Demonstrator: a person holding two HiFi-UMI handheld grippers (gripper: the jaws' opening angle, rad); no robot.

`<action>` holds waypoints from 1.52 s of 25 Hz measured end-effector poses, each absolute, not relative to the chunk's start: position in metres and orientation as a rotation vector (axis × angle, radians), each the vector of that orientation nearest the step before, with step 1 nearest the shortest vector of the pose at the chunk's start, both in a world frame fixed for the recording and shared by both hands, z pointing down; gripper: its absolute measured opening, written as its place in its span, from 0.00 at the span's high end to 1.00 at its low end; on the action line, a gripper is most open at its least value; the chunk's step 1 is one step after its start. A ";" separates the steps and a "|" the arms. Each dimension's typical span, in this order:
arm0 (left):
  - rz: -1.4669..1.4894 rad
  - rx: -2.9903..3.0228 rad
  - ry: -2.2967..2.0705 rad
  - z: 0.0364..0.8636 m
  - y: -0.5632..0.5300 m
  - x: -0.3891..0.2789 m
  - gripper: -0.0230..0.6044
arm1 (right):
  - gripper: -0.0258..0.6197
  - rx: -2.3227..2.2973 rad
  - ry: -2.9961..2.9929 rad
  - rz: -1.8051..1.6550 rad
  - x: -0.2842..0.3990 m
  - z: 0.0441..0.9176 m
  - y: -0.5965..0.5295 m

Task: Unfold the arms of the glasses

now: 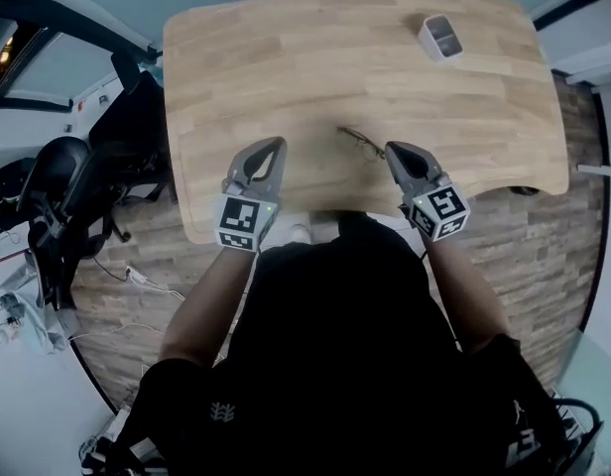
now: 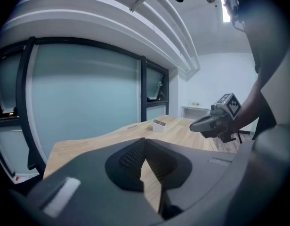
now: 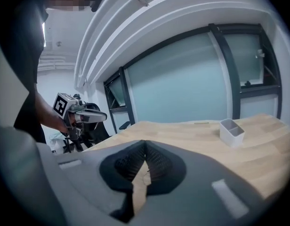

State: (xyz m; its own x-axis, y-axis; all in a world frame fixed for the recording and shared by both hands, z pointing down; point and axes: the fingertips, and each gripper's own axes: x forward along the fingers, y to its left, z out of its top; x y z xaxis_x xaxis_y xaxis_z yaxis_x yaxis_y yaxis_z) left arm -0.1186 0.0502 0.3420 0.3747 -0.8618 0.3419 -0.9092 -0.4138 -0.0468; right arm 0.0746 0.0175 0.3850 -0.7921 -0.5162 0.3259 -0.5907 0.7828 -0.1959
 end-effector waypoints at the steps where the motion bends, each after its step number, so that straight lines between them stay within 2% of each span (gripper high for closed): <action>1: 0.493 2.464 -1.619 0.344 0.044 -0.115 0.95 | 0.96 0.831 -2.724 0.422 0.075 0.389 0.011; 12: 0.619 2.405 -1.667 0.362 -0.006 -0.090 0.95 | 0.96 0.566 -2.661 0.451 0.062 0.442 -0.034; 22: 0.616 2.462 -1.472 0.425 -0.023 -0.080 0.95 | 0.96 0.515 -2.546 0.450 0.041 0.496 -0.036; 30: 0.613 2.472 -1.392 0.455 -0.027 -0.071 0.95 | 0.85 0.383 -2.470 0.449 0.022 0.531 -0.027; 38: 0.622 2.430 -1.372 0.475 -0.019 -0.082 0.95 | 0.84 0.318 -2.372 0.430 0.012 0.564 -0.028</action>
State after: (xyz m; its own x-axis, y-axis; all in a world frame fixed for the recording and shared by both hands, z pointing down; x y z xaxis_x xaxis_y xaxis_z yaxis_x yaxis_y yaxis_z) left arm -0.0815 -0.0189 0.4754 0.4560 -0.7387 0.4964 -0.8603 -0.5088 0.0330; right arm 0.0120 -0.0278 0.5636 -0.7285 -0.1088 0.6763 -0.3394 0.9150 -0.2183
